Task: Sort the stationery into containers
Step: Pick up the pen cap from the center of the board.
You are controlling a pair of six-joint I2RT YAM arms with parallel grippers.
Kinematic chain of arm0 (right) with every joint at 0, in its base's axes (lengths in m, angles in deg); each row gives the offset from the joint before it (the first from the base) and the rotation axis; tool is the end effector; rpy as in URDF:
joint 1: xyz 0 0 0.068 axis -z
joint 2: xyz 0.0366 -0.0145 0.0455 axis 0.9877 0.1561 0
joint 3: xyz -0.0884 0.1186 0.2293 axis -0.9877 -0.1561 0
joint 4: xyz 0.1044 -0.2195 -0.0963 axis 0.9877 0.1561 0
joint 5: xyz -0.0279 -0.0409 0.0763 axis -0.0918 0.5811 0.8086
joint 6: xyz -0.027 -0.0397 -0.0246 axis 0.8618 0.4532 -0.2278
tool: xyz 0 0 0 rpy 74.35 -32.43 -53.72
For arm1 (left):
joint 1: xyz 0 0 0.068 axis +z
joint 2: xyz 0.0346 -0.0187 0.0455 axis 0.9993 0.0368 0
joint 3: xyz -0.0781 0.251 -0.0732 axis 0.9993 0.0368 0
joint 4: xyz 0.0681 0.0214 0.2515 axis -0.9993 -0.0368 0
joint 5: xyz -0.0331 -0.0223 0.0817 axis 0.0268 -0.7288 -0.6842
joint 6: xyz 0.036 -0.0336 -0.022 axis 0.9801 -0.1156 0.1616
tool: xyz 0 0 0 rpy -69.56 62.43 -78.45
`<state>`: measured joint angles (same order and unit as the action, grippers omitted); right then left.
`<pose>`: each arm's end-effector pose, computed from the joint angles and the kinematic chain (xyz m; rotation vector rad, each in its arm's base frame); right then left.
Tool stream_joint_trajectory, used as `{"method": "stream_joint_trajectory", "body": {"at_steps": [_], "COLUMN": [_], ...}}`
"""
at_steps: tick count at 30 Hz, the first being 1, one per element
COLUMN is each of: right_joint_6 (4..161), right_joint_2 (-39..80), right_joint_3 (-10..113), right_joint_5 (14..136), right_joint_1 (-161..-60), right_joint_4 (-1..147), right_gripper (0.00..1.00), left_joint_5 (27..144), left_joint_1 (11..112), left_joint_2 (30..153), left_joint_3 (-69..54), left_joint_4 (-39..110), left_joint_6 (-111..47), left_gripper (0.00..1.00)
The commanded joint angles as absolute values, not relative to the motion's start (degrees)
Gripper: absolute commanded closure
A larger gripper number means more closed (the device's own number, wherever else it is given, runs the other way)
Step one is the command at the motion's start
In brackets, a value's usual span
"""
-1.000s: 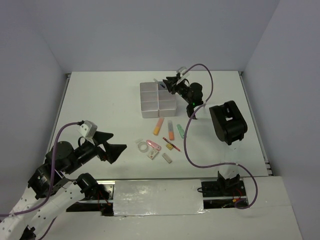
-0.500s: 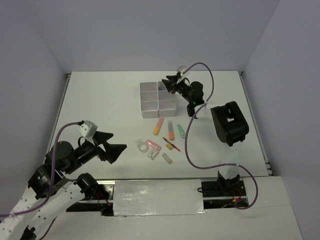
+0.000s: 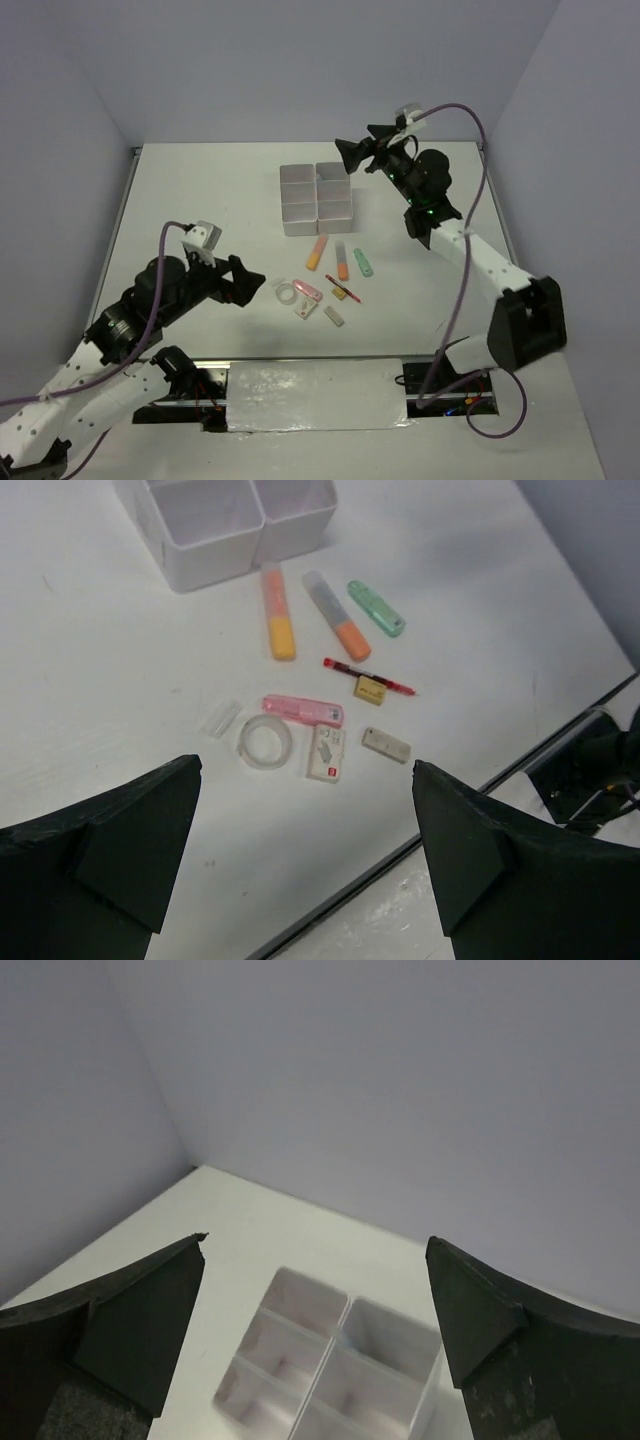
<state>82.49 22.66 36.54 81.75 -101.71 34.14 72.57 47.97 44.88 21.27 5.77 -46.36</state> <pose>0.3162 0.1290 0.3675 -0.3739 1.2727 0.5767 0.0919 -0.0731 0.3340 0.1623 1.8636 -0.7415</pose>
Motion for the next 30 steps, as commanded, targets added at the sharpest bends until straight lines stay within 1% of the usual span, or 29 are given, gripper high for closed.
{"method": "stream_joint_trajectory", "body": {"at_steps": [1,3,5,6,10,12,13,14,15,16,17,18,19,23,24,25,27,28,29,30], "right_joint_6": [76.57,74.54,74.18,74.44,75.49,75.24,73.93,73.48,72.87,72.69,72.77,72.69,72.86,71.99,71.29,70.93,70.58,70.66,70.84,70.84], "right_joint_2": [13.84,8.74,4.01,2.5,-1.73,-2.88,-3.84,-6.98,-8.84,-11.99,-13.06,-13.95,-14.39,-15.53,-16.23,-17.98,-19.75,-20.02,-20.02,-19.67], "right_joint_3": [35.27,34.48,30.97,29.31,23.59,22.62,20.26,18.58,16.74,13.85,13.04,12.42,12.07,11.45,10.58,10.22,9.78,9.69,9.86,10.3], "right_joint_5": [63.6,58.2,52.32,51.59,53.68,56.4,57.02,57.72,58.43,59.74,61.23,62.03,64.3,65.2,64.85,64.42,65.28,66.25,68.34,69.06], "right_joint_1": [-104.39,-106.58,-109.21,-110.1,-111.95,-112.22,-112.22,-112.22,-112.22,-112.22,-112.22,-112.22,-112.39,-112.57,-112.57,-112.57,-112.57,-112.57,-112.57,-112.66], "right_joint_4": [62.93,70.54,77.48,78.65,87.25,89.9,89.83,88.87,87.9,86.76,86.58,86.84,87.88,89.48,89.48,89.13,88.43,87.99,87.72,87.98], "right_gripper": [0.0,0.0,0.0,0.0,0.01,0.05,0.08,0.09,0.12,0.27,0.37,0.45,0.49,0.52,0.42,0.42,0.41,0.41,0.42,0.42], "left_joint_5": [67.99,65.61,64.46,64.54,66.46,67.26,68.22,69.36,69.37,69.03,67.54,66.83,65.17,62.35,61.13,60.5,58.23,57.52,55.77,55.49], "left_joint_1": [48.25,48.25,48.25,48.25,48.16,48.08,47.99,47.9,47.64,46.85,46.59,46.23,45.8,45.79,45.79,45.79,45.79,45.88,45.88,45.97], "left_joint_2": [50.26,53.96,57.55,58.62,62.84,64.07,64.51,65.47,65.92,66.36,66.8,66.63,65.84,65.65,66.18,67.32,68.38,69.51,70.31,71.01], "left_joint_3": [18.31,17.52,16.29,15.94,15.75,16.37,16.89,16.81,16.72,16.46,16.11,15.85,15.84,16.46,16.46,16.72,17.68,17.78,17.52,16.3], "left_joint_4": [9.02,8.84,8.84,8.67,9.28,10.76,11.38,11.39,10.95,10.34,9.46,8.67,7.53,5.86,5.16,4.97,5.32,6.02,6.03,6.2], "left_joint_6": [-53.23,-55.7,-57.12,-58.26,-60.37,-61.17,-60.91,-60.9,-60.64,-60.64,-60.81,-61.25,-61.34,-59.59,-59.5,-59.58,-60.2,-59.77,-59.85,-59.59], "left_gripper": [0.01,0.01,0.01,0.01,0.01,0.01,0.01,0.01,0.01,0.01,0.01,0.01,0.01,0.01,0.01,0.01,0.07,0.09,0.18,0.25]}}
